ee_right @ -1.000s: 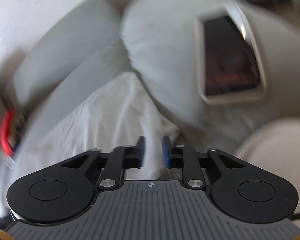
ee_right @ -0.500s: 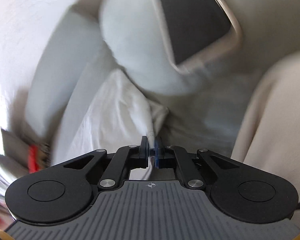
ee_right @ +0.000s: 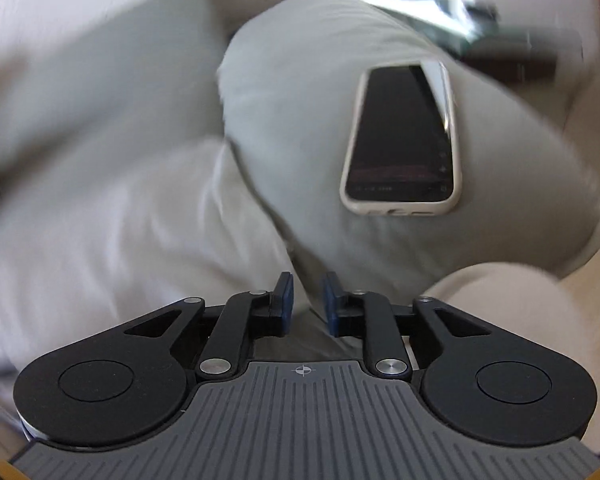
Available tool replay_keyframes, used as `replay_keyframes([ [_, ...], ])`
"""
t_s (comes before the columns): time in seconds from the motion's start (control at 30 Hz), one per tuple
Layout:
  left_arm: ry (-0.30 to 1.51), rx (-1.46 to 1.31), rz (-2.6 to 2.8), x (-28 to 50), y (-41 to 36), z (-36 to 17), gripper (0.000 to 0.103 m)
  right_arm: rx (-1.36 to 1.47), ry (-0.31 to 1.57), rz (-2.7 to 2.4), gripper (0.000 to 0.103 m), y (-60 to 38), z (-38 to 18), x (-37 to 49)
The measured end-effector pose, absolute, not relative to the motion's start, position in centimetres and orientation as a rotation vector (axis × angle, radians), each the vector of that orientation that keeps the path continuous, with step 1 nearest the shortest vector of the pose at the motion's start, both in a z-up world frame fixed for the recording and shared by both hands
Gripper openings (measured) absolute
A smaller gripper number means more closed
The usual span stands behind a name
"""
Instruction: Fold clothes
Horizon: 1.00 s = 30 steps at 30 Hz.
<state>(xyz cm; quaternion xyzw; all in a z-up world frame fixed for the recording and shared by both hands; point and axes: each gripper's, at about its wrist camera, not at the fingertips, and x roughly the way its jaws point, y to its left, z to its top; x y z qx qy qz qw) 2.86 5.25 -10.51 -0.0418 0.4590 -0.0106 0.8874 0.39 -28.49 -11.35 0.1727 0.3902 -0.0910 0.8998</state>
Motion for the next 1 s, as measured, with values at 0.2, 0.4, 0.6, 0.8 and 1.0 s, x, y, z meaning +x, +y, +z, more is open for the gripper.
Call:
replay_keyframes([
  [0.2,0.873,-0.074,-0.101,2.7,4.3,-9.6,0.032,0.227,0.832,-0.013,0.012,-25.6,-12.6,5.5],
  [0.4,0.984,0.146,-0.115,2.6,3.2,-11.8,0.023,-0.119,1.018,-0.182,0.008,-24.1,-15.6,8.2],
  [0.6,1.103,0.018,-0.067,2.3,8.0,-11.8,0.017,0.135,0.991,-0.191,0.018,-27.0,-11.5,6.9],
  [0.8,0.883,-0.331,-0.001,4.1,15.7,-7.4,0.034,0.318,0.940,0.090,0.033,-24.5,-7.4,8.2],
  [1.0,0.851,-0.577,0.044,9.8,23.3,-8.3,0.039,0.318,0.999,0.342,0.038,-16.2,-8.3,11.2],
])
